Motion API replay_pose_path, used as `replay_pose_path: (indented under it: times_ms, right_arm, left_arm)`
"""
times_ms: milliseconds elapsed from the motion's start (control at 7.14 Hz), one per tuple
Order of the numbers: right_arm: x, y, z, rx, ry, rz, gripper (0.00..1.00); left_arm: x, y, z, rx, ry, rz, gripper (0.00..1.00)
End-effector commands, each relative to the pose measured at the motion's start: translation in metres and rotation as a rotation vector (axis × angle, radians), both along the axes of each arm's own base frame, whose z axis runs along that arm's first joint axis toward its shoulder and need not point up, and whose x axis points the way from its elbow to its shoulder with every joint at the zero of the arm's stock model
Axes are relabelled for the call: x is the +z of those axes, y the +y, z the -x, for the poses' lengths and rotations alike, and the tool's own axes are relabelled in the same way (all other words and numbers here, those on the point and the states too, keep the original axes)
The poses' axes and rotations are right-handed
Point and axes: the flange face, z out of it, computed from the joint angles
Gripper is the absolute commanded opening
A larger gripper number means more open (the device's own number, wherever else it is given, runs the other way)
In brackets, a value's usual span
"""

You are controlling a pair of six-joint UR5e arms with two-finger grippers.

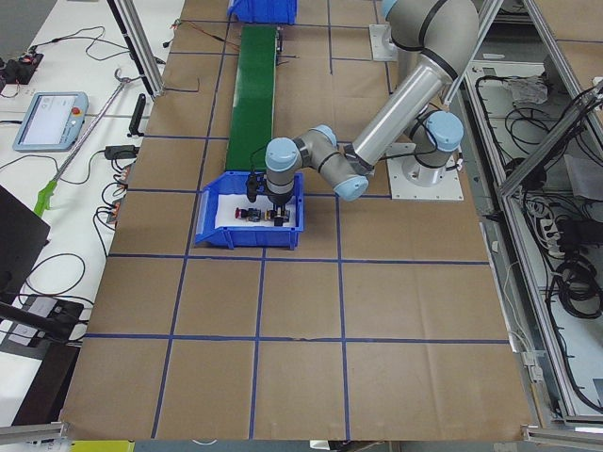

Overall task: Transport two buttons from left to right
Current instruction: 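Lift the yellow-capped button out of the bin with the left gripper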

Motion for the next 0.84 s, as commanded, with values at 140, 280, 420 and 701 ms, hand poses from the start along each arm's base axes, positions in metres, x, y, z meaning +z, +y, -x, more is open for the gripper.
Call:
replay_pose_path:
  times_ms: [140, 280, 420, 701]
  right_arm:
    - [0.0, 0.0, 0.0, 0.001, 0.0, 0.002, 1.0]
    - [0.0, 0.0, 0.0, 0.001, 0.0, 0.0, 1.0]
    - [0.0, 0.0, 0.0, 0.0, 0.0, 0.0, 1.0]
    - [0.001, 0.0, 0.0, 0.0, 0.0, 0.003, 1.0]
  left_arm:
    - [0.01, -0.004, -0.004, 0.006, -0.012, 0.019, 0.14]
    - [0.016, -0.004, -0.004, 0.007, -0.016, 0.024, 0.08]
    - [0.023, -0.006, -0.005, 0.007, -0.023, 0.033, 0.06]
    - [0.064, -0.014, -0.011, 0.009, -0.029, 0.041, 0.06]
